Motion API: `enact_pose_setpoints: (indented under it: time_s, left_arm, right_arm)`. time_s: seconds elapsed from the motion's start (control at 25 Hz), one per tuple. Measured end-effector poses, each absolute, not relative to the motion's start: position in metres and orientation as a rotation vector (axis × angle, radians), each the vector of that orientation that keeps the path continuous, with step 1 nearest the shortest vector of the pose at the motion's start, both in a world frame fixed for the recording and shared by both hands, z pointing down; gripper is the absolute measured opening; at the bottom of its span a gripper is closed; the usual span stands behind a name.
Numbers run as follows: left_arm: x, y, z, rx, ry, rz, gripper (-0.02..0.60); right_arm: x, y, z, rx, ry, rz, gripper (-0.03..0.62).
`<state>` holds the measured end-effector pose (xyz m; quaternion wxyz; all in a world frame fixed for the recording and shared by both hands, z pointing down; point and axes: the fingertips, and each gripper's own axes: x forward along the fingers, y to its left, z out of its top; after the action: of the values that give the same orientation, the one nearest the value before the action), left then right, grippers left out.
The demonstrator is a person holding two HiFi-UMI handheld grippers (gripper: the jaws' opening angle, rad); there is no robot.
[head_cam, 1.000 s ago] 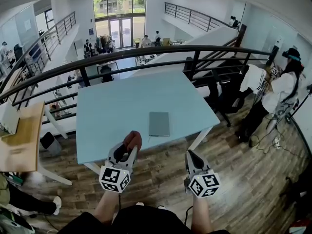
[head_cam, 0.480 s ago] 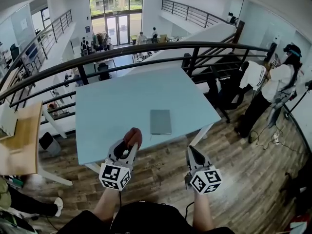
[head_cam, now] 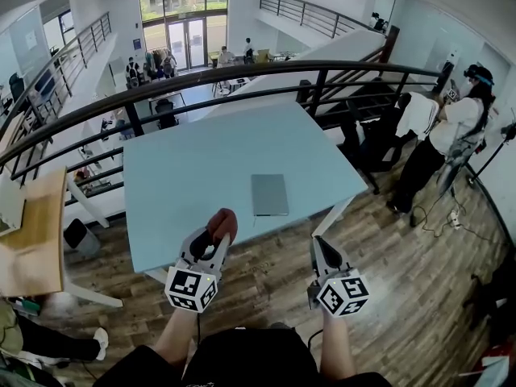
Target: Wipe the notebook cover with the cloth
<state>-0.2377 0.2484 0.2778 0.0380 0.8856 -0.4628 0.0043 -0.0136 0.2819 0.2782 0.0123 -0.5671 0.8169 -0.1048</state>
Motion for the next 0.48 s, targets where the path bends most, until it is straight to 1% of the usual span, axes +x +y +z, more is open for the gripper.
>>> enact_pose_setpoints:
  time_s: [0.48]
  left_arm:
    - [-0.256,0.238,0.293,2.701,-1.397,0.039,0.132]
  right_arm:
    - [-0.034,0.265,0.289,-1.770,2.570,-0.357,0.003]
